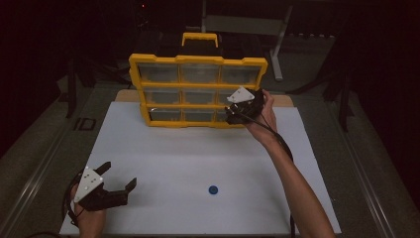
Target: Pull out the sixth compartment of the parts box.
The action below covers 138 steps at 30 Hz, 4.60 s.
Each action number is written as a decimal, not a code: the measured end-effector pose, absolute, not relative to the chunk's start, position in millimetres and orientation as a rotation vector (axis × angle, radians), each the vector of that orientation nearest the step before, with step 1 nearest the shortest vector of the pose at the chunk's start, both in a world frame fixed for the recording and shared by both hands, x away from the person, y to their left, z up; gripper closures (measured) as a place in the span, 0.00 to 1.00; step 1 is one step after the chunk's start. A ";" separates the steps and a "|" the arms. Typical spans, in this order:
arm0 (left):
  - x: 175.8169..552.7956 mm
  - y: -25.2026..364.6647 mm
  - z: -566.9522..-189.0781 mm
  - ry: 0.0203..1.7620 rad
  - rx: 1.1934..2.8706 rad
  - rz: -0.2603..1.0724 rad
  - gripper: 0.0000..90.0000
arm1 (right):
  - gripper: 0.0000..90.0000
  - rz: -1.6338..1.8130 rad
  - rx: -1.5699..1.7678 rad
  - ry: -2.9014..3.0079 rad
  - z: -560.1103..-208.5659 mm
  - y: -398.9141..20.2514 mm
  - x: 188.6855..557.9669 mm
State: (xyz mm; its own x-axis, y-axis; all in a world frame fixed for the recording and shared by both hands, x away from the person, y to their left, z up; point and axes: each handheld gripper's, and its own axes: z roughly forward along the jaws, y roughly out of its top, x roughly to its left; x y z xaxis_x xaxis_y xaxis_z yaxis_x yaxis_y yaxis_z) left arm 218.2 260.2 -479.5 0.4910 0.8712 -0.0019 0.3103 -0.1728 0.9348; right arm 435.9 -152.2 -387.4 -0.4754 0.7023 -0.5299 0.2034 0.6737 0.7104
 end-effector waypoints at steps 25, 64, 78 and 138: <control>219.1 259.3 -480.1 1.010 1.726 0.692 0.00 | 0.10 0.493 0.535 2.002 -382.9 -145.3 439.4; 218.5 260.3 -479.8 1.013 1.724 0.690 0.00 | 0.12 0.193 0.287 1.905 -392.7 -130.7 440.7; 218.4 260.4 -479.7 1.012 1.724 0.692 0.00 | 0.14 0.120 0.209 1.852 -396.3 -123.0 440.7; 218.6 260.0 -480.0 1.017 1.728 0.690 0.00 | 0.69 -0.021 0.008 1.617 -419.0 -130.3 425.9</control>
State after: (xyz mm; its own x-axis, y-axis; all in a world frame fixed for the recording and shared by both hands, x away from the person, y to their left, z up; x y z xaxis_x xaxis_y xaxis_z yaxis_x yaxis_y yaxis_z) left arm 218.6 260.0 -480.0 0.4890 0.8723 -0.0056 0.3173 -0.1719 0.9326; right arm 425.9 -130.3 -419.0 -0.0460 -0.0077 -0.9989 0.0186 0.9998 -0.0086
